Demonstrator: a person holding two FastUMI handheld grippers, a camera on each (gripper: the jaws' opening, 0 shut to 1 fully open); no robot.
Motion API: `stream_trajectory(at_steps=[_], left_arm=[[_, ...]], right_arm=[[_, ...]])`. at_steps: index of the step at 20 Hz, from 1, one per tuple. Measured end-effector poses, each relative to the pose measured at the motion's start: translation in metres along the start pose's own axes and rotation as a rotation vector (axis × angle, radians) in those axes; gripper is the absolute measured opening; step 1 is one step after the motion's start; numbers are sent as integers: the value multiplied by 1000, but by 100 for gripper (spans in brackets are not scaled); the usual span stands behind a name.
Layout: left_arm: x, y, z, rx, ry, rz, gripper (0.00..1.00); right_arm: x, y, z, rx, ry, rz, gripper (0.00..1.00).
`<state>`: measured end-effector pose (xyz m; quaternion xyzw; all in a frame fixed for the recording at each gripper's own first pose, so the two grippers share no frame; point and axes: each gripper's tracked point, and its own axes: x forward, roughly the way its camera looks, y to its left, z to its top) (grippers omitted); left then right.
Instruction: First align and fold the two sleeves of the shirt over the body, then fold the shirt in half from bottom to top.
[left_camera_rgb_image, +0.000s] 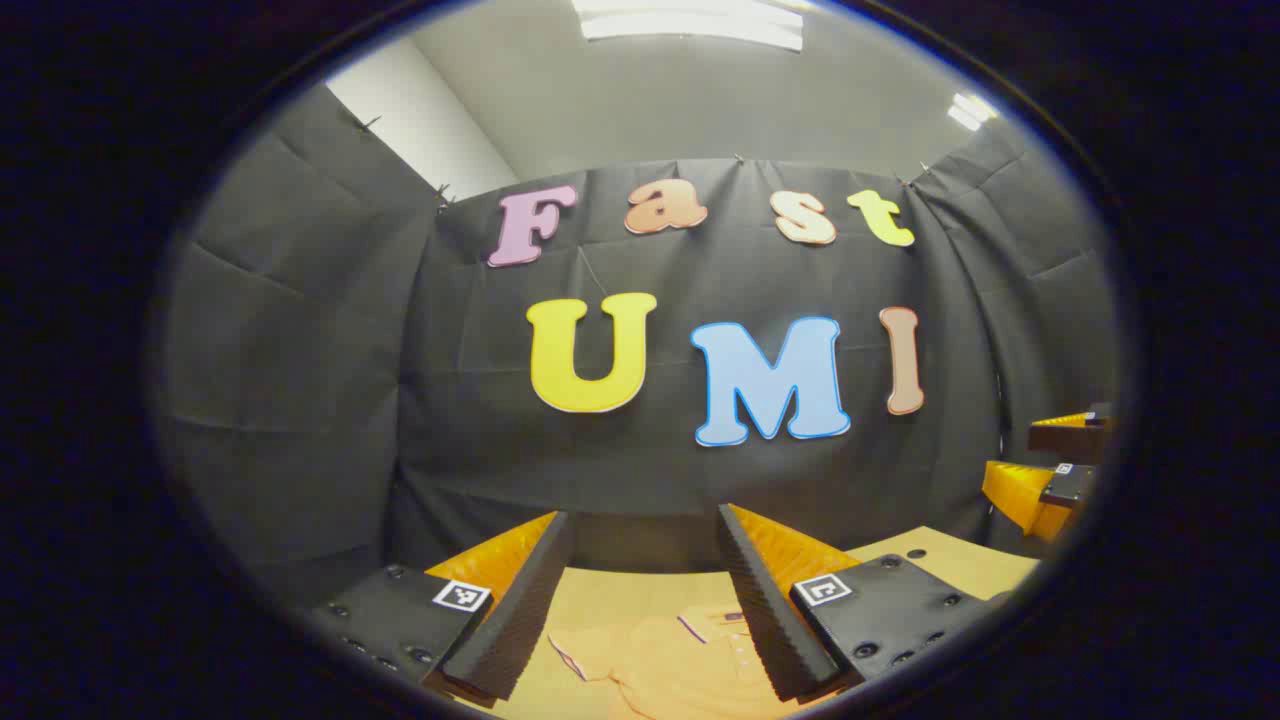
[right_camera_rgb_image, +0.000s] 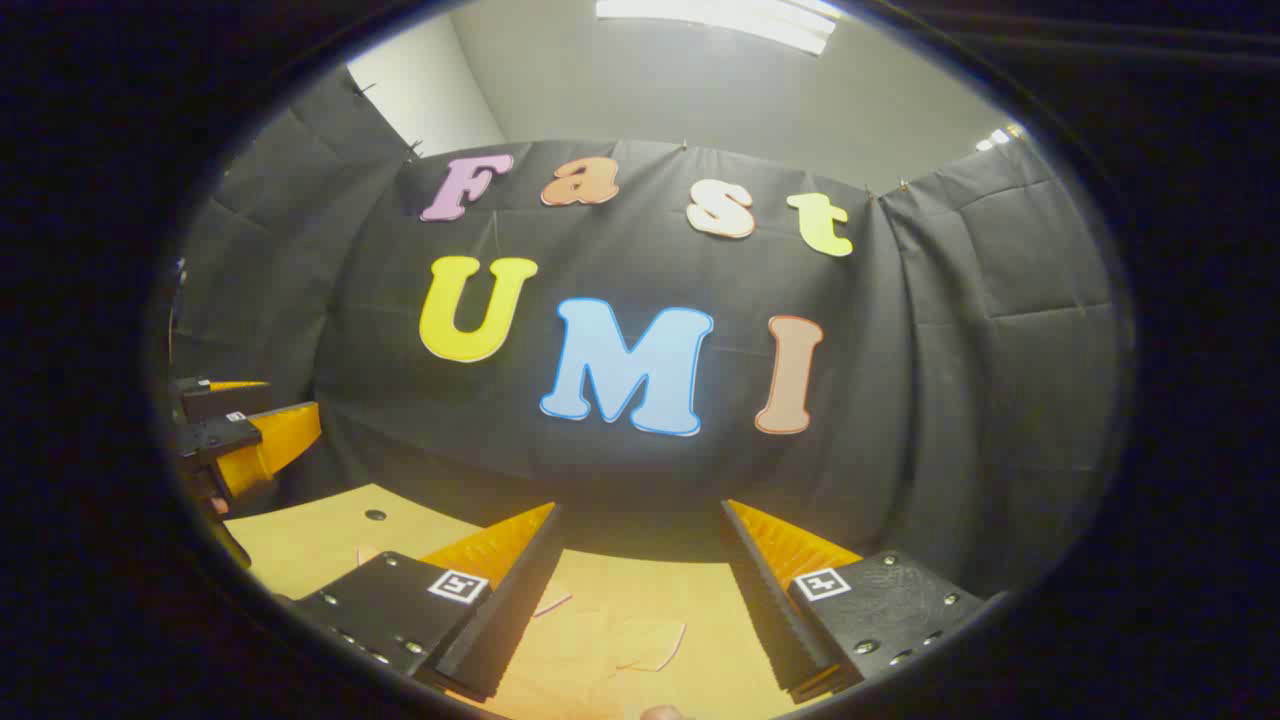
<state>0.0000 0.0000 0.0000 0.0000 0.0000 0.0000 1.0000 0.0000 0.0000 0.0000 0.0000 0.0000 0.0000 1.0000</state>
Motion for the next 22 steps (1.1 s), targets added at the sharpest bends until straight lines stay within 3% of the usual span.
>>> stream_trajectory(at_steps=[3, 7, 22], left_arm=[[11, -13, -14, -30, 16, -55, 96], [18, -18, -23, -45, 27, -67, 95], [30, 1, -53, -48, 85, -22, 95]], right_arm=[[4, -8, -7, -18, 25, -43, 96], [6, -15, -16, -22, 50, -62, 95], [32, -3, -45, -4, 117, -25, 95]])
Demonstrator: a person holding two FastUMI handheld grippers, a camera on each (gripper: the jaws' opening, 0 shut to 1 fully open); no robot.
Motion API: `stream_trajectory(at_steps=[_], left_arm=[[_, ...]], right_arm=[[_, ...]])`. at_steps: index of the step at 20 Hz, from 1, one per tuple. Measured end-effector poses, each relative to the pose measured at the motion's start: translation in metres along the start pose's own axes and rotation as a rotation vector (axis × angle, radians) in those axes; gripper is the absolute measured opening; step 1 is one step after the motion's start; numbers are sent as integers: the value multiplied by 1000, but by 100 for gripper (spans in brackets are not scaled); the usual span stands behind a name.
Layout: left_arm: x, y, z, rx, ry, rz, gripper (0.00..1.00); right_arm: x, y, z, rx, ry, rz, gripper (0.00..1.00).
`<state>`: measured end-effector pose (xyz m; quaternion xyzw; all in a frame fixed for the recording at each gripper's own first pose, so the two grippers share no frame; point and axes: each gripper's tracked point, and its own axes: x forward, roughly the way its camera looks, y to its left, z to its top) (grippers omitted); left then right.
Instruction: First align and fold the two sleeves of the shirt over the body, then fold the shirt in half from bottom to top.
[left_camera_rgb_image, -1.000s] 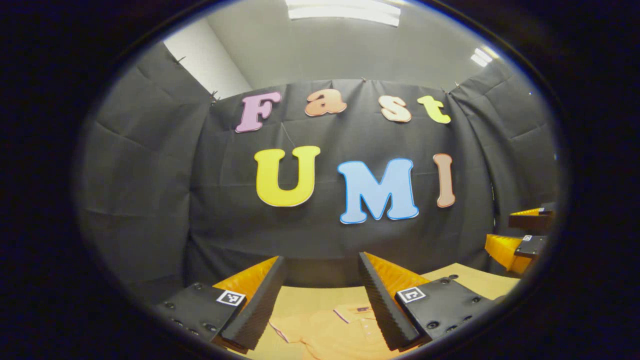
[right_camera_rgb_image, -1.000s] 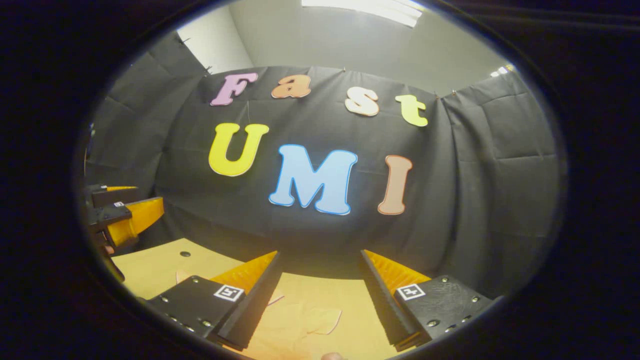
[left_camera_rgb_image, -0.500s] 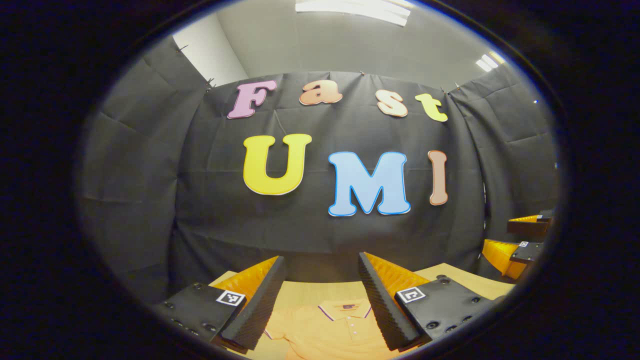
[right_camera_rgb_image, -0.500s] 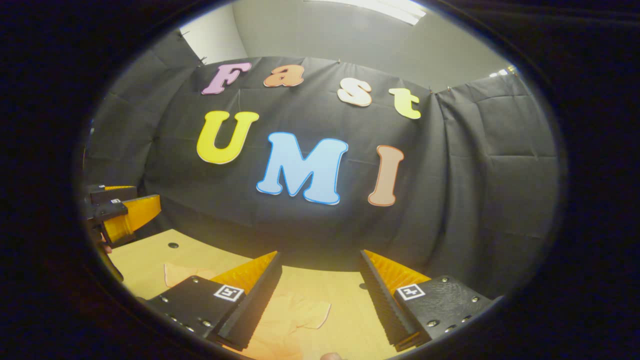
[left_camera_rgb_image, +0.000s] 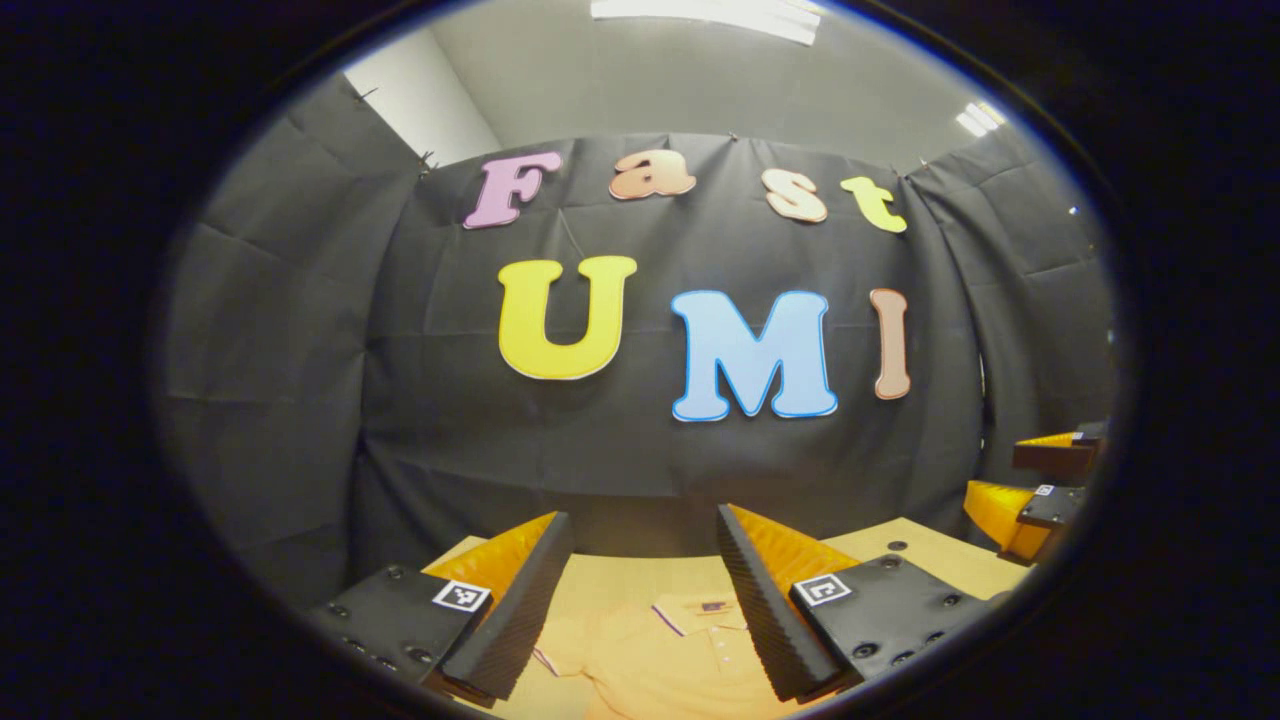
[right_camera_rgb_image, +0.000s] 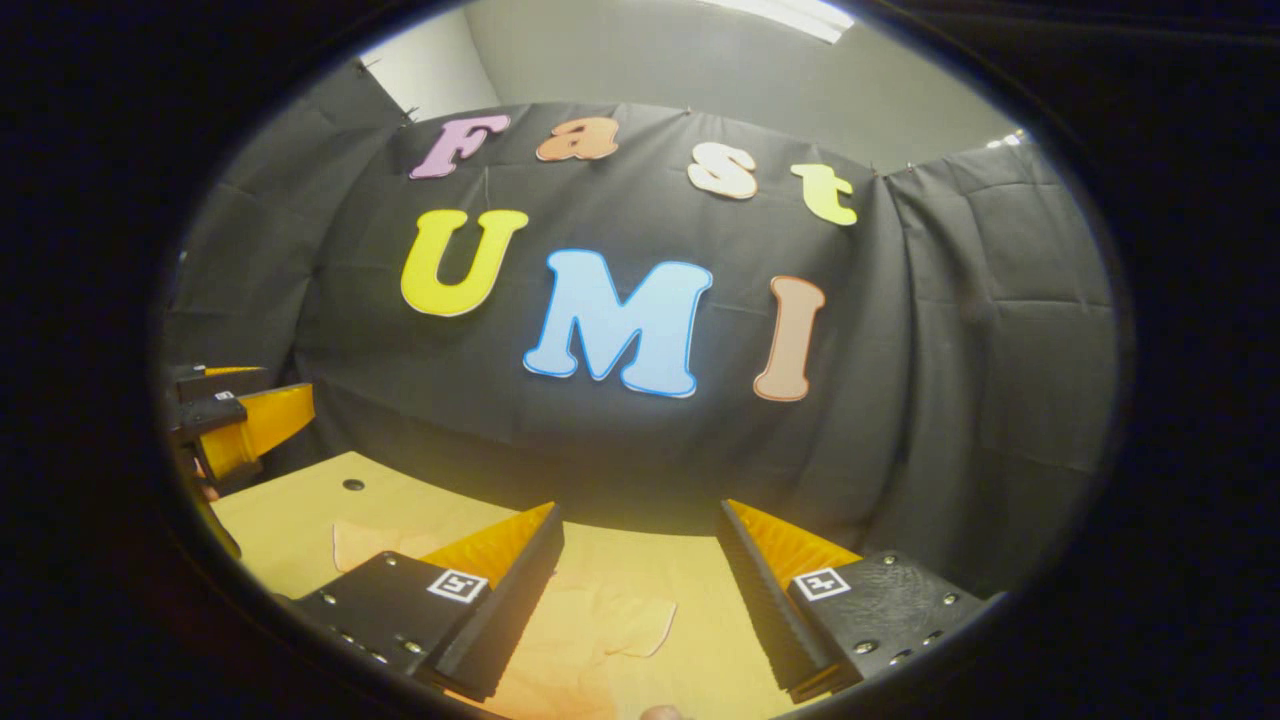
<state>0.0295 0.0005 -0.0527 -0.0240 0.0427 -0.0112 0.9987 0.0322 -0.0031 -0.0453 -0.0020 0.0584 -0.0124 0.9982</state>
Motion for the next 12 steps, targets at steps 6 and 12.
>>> stream_trajectory(at_steps=[6, 12], left_arm=[[16, 14, -24, -10, 47, 17, 95], [20, 37, -36, 33, 66, 65, 94]], right_arm=[[42, -5, -40, 36, 120, -7, 96], [92, -15, -87, 29, 217, -33, 96]])
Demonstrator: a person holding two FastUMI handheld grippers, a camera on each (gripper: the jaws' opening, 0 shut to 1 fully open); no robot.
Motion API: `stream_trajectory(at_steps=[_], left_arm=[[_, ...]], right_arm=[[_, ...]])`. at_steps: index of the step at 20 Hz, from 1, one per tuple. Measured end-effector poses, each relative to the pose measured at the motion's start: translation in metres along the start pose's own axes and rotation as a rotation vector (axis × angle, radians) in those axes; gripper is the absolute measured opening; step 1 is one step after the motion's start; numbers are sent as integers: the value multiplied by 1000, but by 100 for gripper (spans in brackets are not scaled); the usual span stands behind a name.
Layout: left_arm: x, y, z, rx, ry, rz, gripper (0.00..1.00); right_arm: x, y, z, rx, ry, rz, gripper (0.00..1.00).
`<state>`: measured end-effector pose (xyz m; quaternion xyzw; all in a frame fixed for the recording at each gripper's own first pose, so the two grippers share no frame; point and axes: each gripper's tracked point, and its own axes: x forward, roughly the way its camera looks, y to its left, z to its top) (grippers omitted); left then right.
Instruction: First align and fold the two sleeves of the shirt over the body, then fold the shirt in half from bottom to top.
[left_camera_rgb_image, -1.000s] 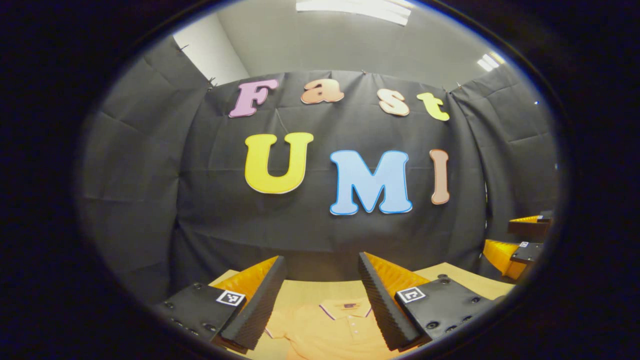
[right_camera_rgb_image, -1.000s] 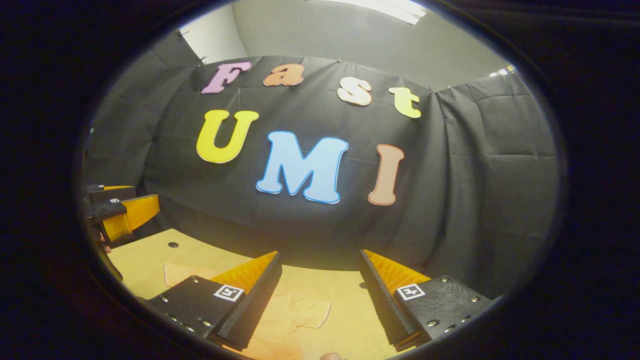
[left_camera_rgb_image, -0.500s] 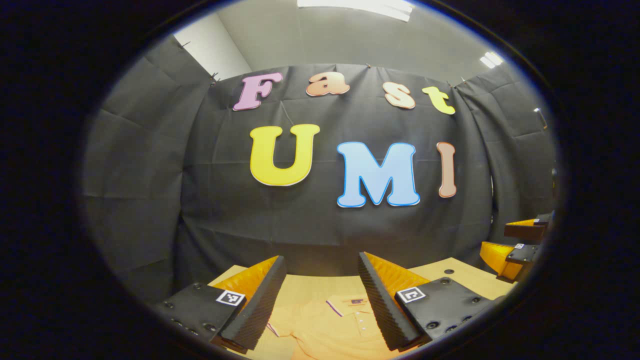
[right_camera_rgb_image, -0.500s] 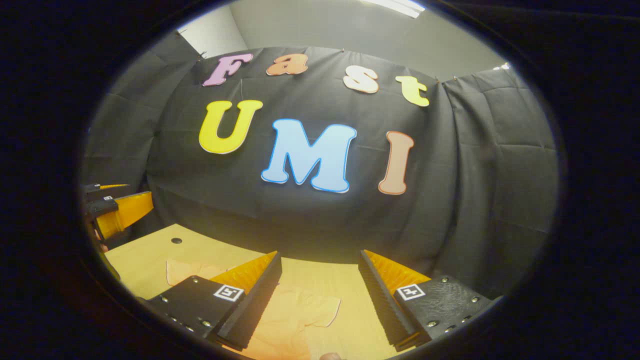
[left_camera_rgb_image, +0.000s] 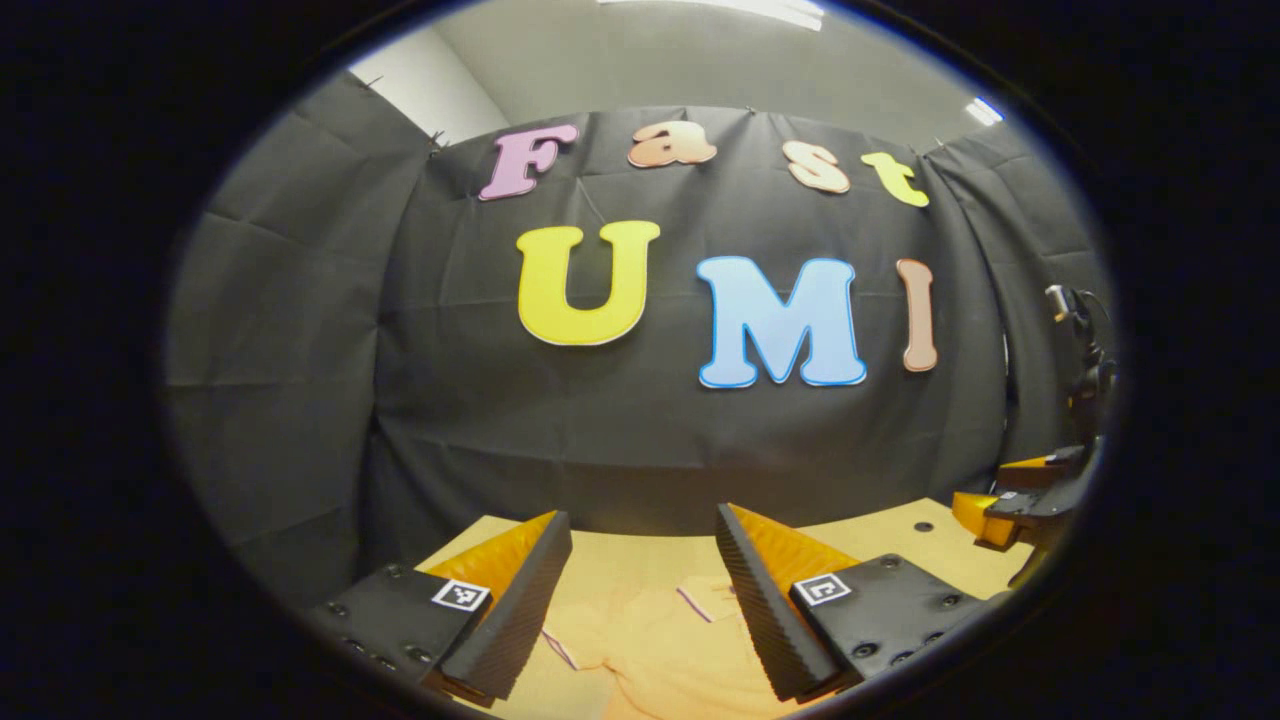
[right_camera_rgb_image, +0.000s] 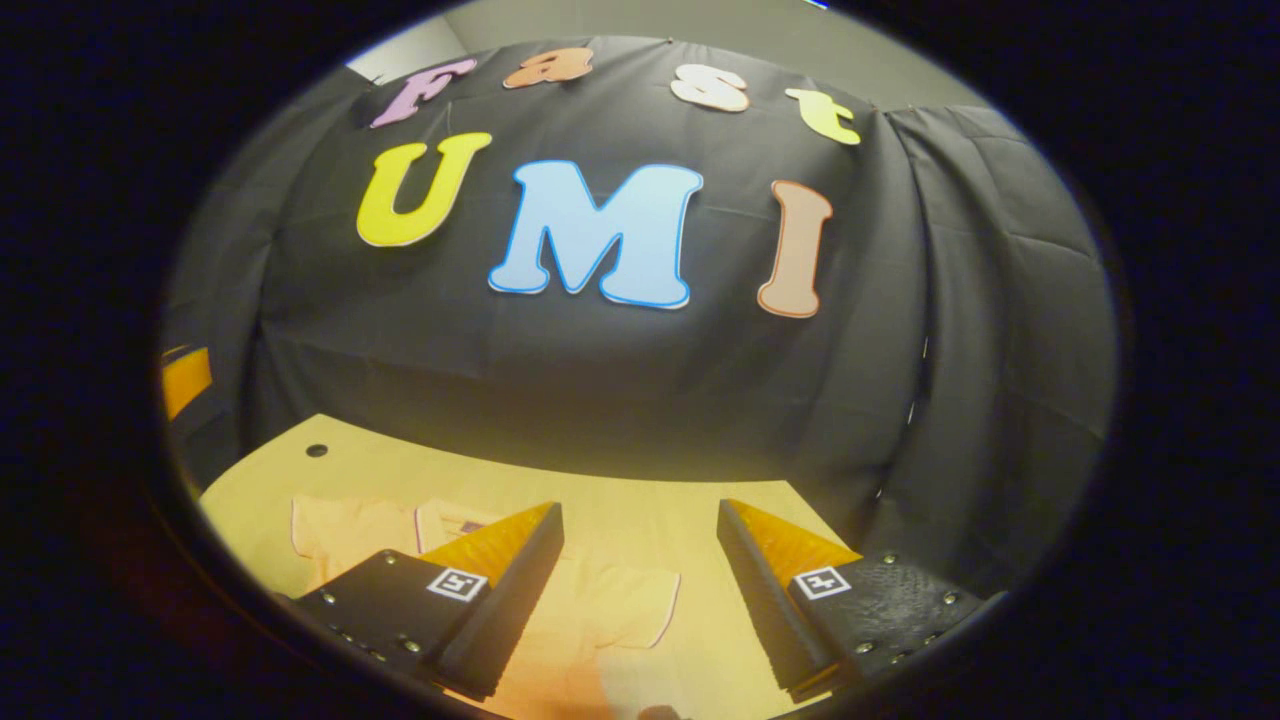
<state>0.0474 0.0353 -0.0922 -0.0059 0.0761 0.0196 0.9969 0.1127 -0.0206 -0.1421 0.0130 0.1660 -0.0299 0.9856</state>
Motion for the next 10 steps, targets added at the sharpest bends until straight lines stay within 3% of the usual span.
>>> stream_trajectory(at_steps=[10], left_arm=[[0, -1, -14, 12, 39, 17, 96]], right_arm=[[77, -14, -91, 59, 228, -5, 96]])
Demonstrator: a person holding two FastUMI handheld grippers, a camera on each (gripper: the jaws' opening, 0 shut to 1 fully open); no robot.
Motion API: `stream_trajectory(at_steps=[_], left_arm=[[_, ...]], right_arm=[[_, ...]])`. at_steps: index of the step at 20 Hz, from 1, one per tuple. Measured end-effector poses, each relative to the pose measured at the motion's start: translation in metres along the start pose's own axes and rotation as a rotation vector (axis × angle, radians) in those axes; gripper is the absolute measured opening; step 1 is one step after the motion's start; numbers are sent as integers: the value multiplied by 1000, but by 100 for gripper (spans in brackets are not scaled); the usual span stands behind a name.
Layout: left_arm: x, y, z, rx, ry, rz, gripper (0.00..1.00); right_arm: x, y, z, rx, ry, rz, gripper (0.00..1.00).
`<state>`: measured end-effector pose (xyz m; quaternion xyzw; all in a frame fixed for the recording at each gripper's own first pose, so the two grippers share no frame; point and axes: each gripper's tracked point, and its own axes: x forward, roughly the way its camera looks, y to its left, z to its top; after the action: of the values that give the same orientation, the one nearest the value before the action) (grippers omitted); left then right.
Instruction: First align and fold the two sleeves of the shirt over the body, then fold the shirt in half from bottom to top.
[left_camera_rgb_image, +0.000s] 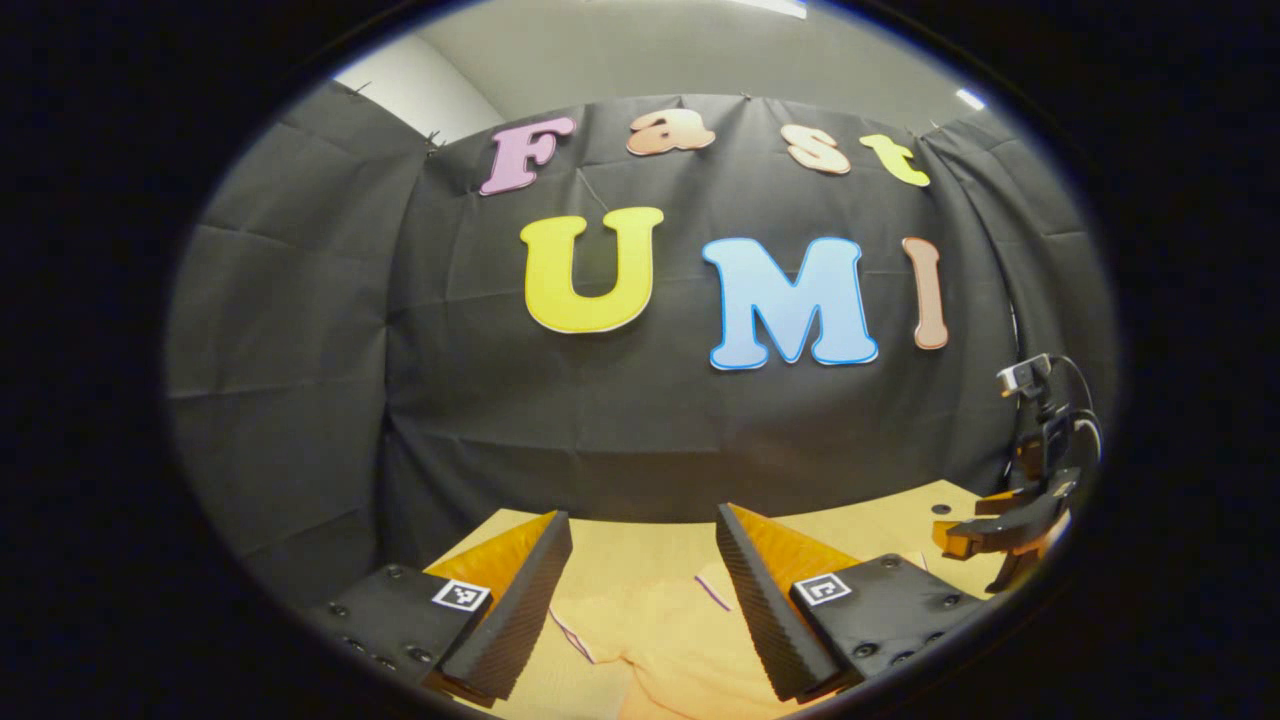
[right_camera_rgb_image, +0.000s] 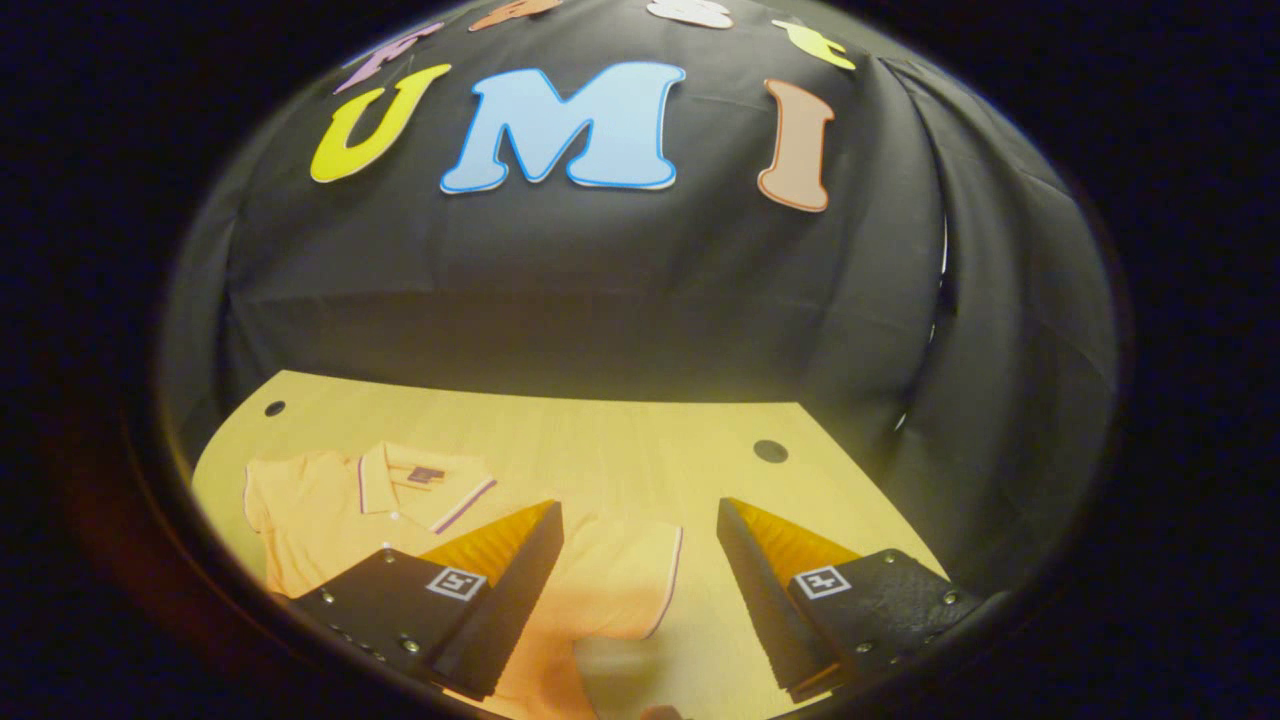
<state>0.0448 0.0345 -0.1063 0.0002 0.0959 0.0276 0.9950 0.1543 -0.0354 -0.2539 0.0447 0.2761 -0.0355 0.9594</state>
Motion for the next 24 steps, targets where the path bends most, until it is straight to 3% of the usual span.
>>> stream_trajectory(at_steps=[12, 20, 24], left_arm=[[-23, -3, -17, 15, 45, 31, 96], [-43, 2, -25, -13, 69, 63, 96], [-50, 5, -26, -20, 73, 76, 96]], right_arm=[[72, -15, -83, 24, 266, -1, 96], [80, -5, -110, 25, 348, 52, 91], [79, -1, -113, 85, 369, 65, 79]])
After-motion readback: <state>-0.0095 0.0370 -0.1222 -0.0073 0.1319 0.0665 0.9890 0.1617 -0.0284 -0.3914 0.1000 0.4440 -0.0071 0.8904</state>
